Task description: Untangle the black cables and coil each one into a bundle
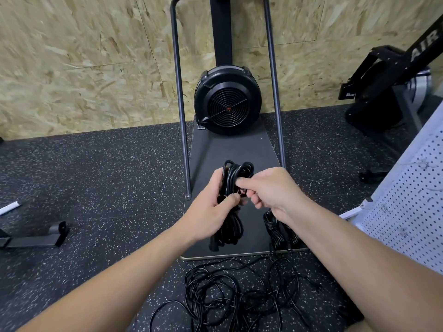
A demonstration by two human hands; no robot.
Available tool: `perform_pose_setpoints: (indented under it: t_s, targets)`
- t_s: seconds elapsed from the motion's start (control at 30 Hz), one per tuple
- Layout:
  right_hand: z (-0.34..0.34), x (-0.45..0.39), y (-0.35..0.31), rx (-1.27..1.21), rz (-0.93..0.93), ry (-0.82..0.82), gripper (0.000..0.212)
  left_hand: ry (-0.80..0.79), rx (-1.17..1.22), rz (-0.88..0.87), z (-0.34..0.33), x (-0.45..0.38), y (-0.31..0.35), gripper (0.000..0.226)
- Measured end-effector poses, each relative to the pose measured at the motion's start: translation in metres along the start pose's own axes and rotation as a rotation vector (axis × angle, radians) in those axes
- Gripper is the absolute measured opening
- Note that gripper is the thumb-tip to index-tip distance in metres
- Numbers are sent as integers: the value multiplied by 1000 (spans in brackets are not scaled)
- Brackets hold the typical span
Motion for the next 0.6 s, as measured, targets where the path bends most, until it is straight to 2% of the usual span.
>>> perform_pose_setpoints:
  t_s: [0.17, 0.27, 0.47, 0.6]
  targets:
    - [1, -4, 5, 42, 31, 86, 18, -41, -95, 10, -4, 5, -8, 45]
    - [-2, -5, 10, 125, 75, 101, 19, 2, -106, 23, -8, 7, -14, 40]
    - [-7, -10, 4, 195, 140, 132, 13, 73, 77, 47, -7, 2, -10, 33]
    - [-2, -9, 6, 182, 172, 133, 15, 41, 75, 43, 0, 4, -9, 39]
Point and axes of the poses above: each hand's wrist, its own x-axis away from the middle knuckle, its own z-axis out of the back of the hand, y = z × x, the point moved 2 cm from there along -x, towards the middle knuckle, and after that the axes turned 2 degrees about -y, right-handed, at the moved point
